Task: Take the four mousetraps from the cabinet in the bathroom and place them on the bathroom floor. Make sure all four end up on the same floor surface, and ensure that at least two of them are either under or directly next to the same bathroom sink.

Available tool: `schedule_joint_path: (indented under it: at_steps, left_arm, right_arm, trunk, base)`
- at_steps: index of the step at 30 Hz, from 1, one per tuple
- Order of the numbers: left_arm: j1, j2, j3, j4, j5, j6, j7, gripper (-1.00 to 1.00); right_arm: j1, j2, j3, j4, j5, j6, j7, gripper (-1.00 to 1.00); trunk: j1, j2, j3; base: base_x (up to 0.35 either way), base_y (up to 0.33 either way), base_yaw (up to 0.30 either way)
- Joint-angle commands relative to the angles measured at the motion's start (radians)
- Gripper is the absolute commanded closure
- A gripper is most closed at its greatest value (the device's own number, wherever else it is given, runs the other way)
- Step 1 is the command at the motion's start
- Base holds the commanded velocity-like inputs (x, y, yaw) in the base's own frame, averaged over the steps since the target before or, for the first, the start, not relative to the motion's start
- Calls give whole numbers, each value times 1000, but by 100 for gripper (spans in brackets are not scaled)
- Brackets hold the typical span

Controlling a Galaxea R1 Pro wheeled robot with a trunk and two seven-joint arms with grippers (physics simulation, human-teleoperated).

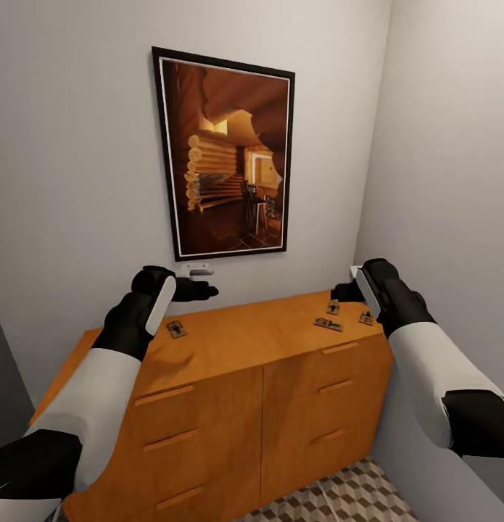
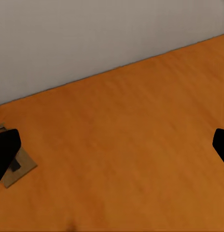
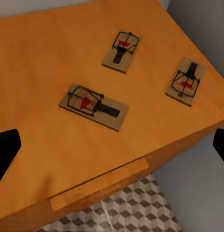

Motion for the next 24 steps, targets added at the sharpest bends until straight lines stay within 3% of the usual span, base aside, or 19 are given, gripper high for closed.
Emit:
schedule_joint_path:
  at_steps: [1,9,24]
  left_arm:
    - [-1,0,0,0,3,3,2,-100]
    - [-1,-1,1,2,2,2,1,-100]
    - [-1,-1,1,5,5,0,1,-100]
  right_arm:
    - [-1,-2,5,-1,-5,4,-6,-100]
    - [-1,-4,0,-1,-5,4,-5,-100]
    - [-1,-3,-11,0,-5,4,-8,-100]
  trunk:
    - [0,-1,-1]
    - [0,-1,-1]
    - [0,-1,-1]
  base:
    - [260,0,0]
    - [171,0,0]
    - [21,0,0]
